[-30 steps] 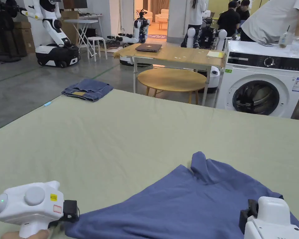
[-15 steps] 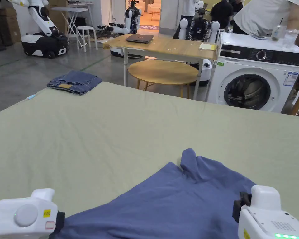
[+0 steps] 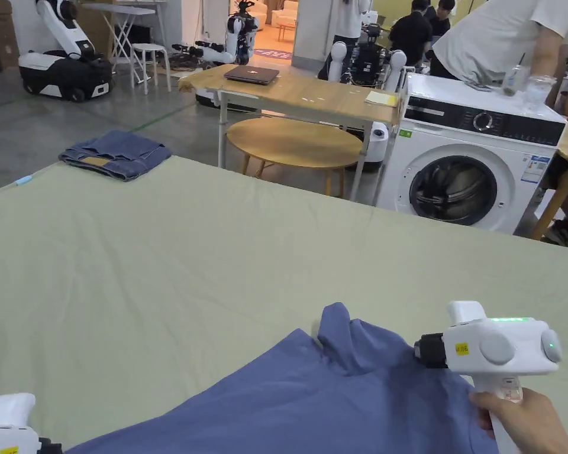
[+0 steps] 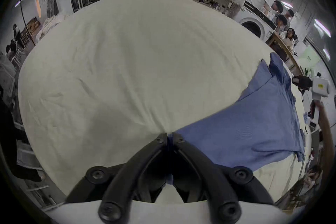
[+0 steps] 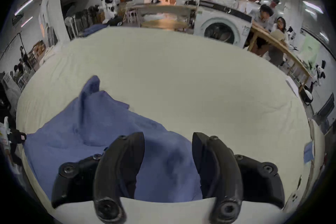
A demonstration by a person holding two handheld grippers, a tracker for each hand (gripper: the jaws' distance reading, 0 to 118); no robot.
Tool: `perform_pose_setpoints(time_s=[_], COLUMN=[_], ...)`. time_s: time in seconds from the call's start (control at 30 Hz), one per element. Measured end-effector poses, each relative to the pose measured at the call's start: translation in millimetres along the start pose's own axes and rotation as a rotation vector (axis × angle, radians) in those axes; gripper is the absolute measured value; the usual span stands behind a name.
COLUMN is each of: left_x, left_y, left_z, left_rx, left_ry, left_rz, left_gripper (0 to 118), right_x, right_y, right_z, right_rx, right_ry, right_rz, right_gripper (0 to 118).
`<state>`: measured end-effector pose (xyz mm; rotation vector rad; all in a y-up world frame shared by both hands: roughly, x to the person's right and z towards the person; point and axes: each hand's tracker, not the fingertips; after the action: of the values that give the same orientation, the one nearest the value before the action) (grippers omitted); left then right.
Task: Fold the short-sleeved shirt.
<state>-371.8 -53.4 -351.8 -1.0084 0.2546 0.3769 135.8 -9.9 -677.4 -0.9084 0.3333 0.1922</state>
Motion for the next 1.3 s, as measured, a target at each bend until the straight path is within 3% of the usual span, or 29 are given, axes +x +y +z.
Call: perform_pose_setpoints(time_s=[0.17, 0.3, 0.33, 0.4, 0.53, 0.7, 0.83, 0.93, 1.3], left_x=[1.7, 3.4, 3.8, 5.7, 9.5, 17.8, 22.4, 35.0, 106.1], left_y=[0.0, 0.1, 0.3, -0.1, -1.6, 1.0, 12.3, 26.1, 158.3], left_z=[0.4, 1.4, 1.2, 1.3, 9.8, 31.2, 53.7, 77.7, 192.9], left_rx=[-0.002, -0.003, -0.004, -0.004, 0.007, 0.059, 0.143, 0.229, 0.525], left_ry=[0.003, 0.005, 0.009, 0.015, 0.002, -0.006, -0.096, -0.095, -0.183], left_rz=[0.004, 0.008, 0.001, -0.010, -0.003, -0.037, -0.055, -0.116, -0.231], left_gripper=[0, 0, 0, 0, 0, 0, 0, 0, 0], right_x=[1.1, -2.9, -4.4, -14.9, -17.9, -7.9, -8.2, 4.8, 41.0], right_y=[0.8, 1.4, 0.7, -1.6, -2.7, 6.9, 13.7, 22.1, 49.8], right_z=[-47.6, -44.9, -44.1, -36.5, -30.6, 23.9, 82.9, 126.7, 310.3], right_rx=[-0.162, -0.125, -0.125, -0.099, -0.044, 0.147, 0.286, 0.364, 0.611], right_ry=[0.055, 0.040, 0.043, 0.061, 0.012, -0.051, -0.136, -0.166, -0.376], right_rz=[0.065, 0.060, 0.061, 0.104, 0.132, 0.031, 0.054, 0.026, -0.064], right_gripper=[58, 55, 41, 0, 0, 0, 0, 0, 0])
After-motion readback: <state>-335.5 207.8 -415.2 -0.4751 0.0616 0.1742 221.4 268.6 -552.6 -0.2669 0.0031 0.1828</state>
